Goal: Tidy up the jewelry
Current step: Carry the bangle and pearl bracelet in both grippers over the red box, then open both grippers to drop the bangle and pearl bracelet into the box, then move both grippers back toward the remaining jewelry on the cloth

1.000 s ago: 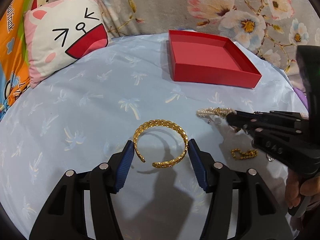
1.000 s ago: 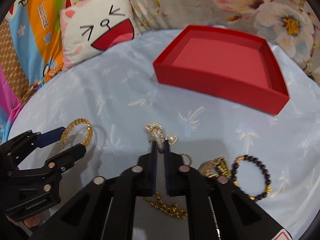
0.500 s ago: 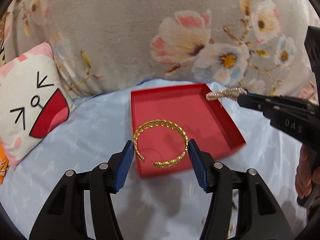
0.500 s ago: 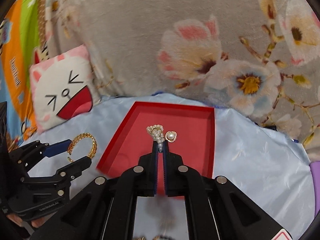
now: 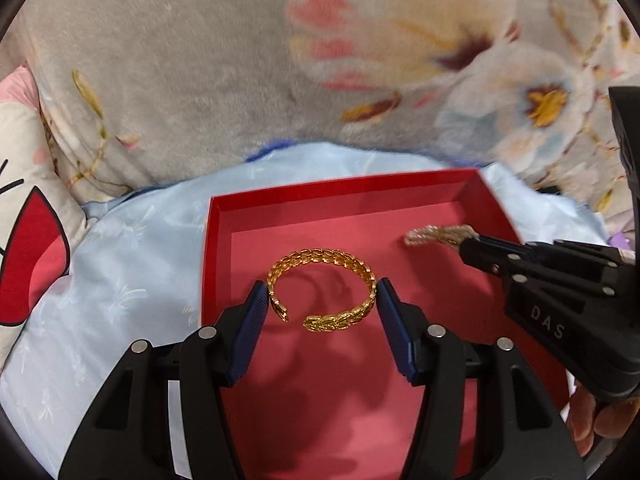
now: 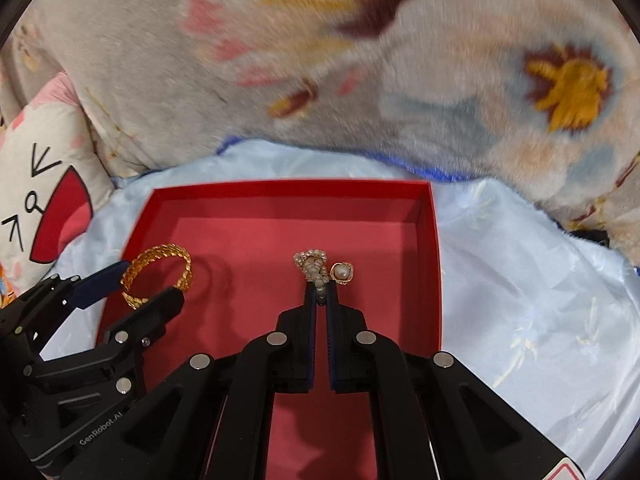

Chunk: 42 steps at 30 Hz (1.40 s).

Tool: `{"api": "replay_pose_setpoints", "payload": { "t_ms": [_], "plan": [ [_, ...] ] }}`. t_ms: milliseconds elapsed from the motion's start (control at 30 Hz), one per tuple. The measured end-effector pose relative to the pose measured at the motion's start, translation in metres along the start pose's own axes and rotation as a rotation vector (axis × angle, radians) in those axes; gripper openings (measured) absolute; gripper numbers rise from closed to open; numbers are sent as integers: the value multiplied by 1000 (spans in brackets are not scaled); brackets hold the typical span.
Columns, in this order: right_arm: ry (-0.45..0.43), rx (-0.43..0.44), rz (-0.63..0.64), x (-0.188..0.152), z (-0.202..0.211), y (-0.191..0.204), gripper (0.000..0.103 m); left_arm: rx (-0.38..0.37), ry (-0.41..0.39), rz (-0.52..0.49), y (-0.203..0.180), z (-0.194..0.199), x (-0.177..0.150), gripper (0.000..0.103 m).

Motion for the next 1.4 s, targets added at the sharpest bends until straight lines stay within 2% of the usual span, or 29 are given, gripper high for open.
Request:
{"api": "replay_pose_setpoints", "payload": {
  "t_ms": [133, 200, 267, 333, 367, 400, 467, 567, 733, 800, 933, 1000, 1233, 1400],
  "plan": [
    [78, -1, 5, -10, -18, -4, 5, 20, 27, -1, 3, -15, -4, 55],
    [80, -8, 8, -13, -19, -5, 5, 34, 36, 0, 6, -19, -6, 54],
    [76, -3, 12, -14, -17, -4, 6, 54, 37, 8, 9, -20, -7, 61],
    [52, 3, 11, -14, -9, -3, 16, 70, 20, 25, 13, -16, -3, 76],
    [35, 0, 10, -11, -5, -3, 33, 75, 2, 29, 15, -12, 0, 79],
    [9, -3, 9, -10, 4, -5, 45, 78, -10, 33, 16, -9, 2, 81],
    [-34, -25, 18, -5, 21, -11, 45, 81, -19, 39, 18, -1, 5, 81],
    [-76, 4, -4, -2, 48, -19, 45, 82, -45, 49, 21, 18, 9, 81],
    [-139, -2, 23, -25, 106, -25, 48, 104, -93, 12, 24, 67, -5, 84],
    [-151, -8, 35, -46, 126, -26, 50, 108, -107, 14, 26, 86, -17, 90],
    [-165, -18, 54, -95, 157, -24, 50, 113, -110, -6, 26, 118, -55, 90],
    [-159, -17, 54, -121, 167, -20, 50, 91, -99, -1, 24, 130, -78, 90],
    [-135, 0, 53, -201, 186, -5, 50, 50, -36, -7, 11, 155, -161, 90],
    [-108, 43, 39, -243, 189, 10, 50, 0, 10, 14, -1, 163, -212, 90]
  ]
}}
Point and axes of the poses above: each gripper's, at about its wrist camera, not at the fingertips, and z roughly against the way its jaws point, y to its left, x to its top, the point moved 10 cm from there along -z, roughly the way its jaws point, and after that the axes turned 9 degrees about z, right-handed, at the moved point
